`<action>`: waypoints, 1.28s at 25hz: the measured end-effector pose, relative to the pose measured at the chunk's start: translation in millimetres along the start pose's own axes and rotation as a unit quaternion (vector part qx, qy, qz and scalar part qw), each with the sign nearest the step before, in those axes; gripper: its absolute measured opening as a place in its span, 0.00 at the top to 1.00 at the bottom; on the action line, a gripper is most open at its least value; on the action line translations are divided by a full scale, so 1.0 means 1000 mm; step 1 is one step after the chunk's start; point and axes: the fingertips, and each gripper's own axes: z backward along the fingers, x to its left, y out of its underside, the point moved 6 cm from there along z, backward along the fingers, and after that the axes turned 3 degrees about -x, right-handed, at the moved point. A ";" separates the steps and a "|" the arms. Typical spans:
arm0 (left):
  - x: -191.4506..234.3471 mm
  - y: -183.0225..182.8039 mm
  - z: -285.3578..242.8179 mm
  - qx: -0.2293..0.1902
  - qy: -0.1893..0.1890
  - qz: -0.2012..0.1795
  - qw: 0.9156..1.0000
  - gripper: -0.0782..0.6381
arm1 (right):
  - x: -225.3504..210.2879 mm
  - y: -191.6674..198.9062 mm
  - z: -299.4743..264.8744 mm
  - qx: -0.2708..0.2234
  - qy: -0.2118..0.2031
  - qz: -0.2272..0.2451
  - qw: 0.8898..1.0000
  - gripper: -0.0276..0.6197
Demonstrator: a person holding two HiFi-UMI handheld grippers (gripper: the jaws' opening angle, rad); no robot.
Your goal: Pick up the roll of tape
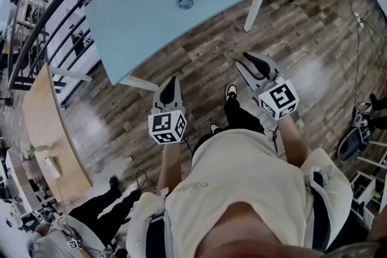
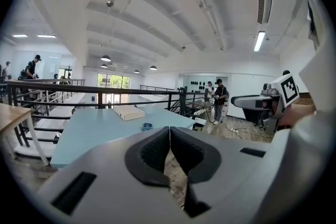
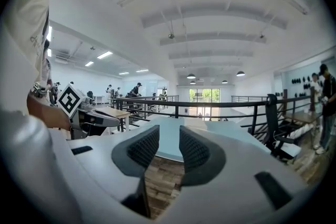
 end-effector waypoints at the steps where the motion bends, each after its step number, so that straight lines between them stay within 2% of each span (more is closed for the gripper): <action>1: 0.002 -0.002 -0.008 0.001 -0.002 -0.002 1.000 0.86 | -0.007 0.000 -0.007 -0.001 -0.002 -0.001 1.000 0.76; 7: 0.021 -0.031 -0.067 -0.007 -0.021 -0.017 1.000 0.86 | -0.061 -0.011 -0.059 -0.019 -0.017 -0.006 1.000 0.76; 11: 0.026 -0.040 -0.107 -0.012 -0.040 -0.009 0.999 0.86 | -0.098 -0.010 -0.085 -0.022 -0.030 -0.009 0.999 0.77; 19: 0.026 -0.055 -0.167 -0.012 -0.060 -0.017 0.998 0.86 | -0.162 -0.009 -0.126 -0.030 -0.053 -0.016 0.998 0.77; 25: 0.023 -0.060 -0.188 -0.002 -0.068 -0.020 0.997 0.86 | -0.185 -0.008 -0.144 -0.030 -0.064 -0.024 0.997 0.77; 32: 0.039 -0.051 -0.204 0.015 -0.077 -0.006 0.997 0.86 | -0.188 0.002 -0.171 -0.015 -0.079 -0.038 0.996 0.77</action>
